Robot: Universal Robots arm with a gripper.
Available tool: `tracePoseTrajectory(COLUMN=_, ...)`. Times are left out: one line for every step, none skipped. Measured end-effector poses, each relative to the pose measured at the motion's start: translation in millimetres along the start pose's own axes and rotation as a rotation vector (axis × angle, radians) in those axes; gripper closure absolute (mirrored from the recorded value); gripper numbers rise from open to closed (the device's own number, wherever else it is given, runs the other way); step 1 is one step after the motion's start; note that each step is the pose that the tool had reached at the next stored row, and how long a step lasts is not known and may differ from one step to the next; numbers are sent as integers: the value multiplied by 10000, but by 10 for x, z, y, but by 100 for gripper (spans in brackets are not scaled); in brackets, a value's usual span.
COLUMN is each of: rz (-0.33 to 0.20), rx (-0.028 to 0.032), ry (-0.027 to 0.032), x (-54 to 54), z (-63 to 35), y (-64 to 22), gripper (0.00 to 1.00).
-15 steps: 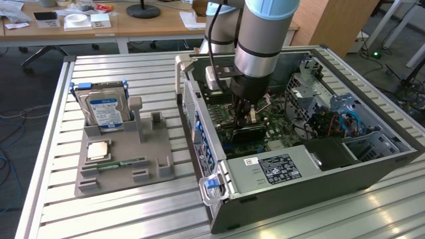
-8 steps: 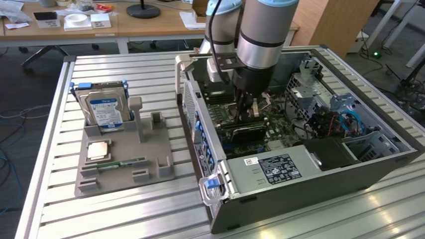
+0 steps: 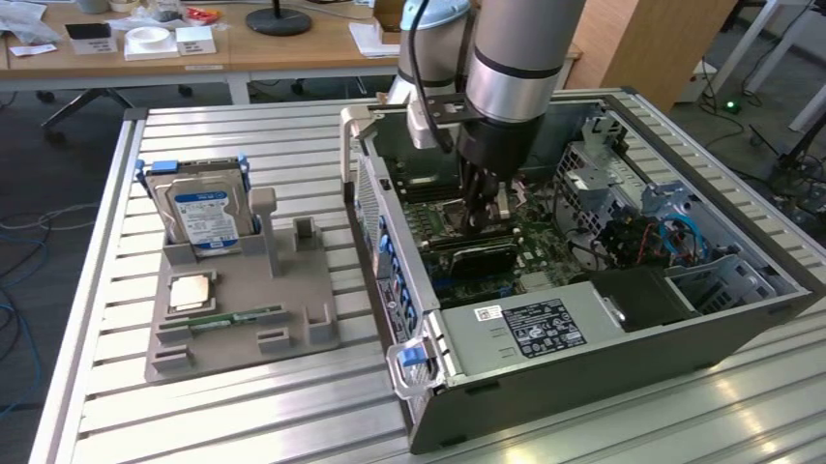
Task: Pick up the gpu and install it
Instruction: 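Press down on the gpu until it lock into place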
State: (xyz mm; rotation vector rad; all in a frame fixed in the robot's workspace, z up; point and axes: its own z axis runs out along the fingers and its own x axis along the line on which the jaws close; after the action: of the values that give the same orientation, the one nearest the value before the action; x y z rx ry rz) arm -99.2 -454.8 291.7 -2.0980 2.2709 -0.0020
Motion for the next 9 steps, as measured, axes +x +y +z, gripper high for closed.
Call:
tracePoseTrajectory(rz=1, rx=0, ry=0, x=-1, z=-15, y=-3, gripper=89)
tracePoseTrajectory(rz=1, rx=0, ry=0, x=-2, z=-31, y=-6, gripper=89)
tracePoseTrajectory(rz=1, rx=0, ry=-1, x=-2, z=-48, y=-8, gripper=89)
tracePoseTrajectory(rz=1, rx=0, ry=-1, x=-3, z=-69, y=-11, gripper=89)
tracePoseTrajectory(rz=0, rx=0, ry=-1, x=-4, z=-88, y=-13, gripper=89)
tracePoseTrajectory(rz=1, rx=0, ry=0, x=-5, z=-108, y=-15, gripper=89)
tracePoseTrajectory(rz=1, rx=0, ry=-1, x=-6, z=-126, y=-17, gripper=89)
tracePoseTrajectory(rz=0, rx=0, ry=-1, x=-6, z=-145, y=-18, gripper=89)
tracePoseTrajectory(rz=0, rx=0, ry=0, x=-7, z=-163, y=-20, gripper=89)
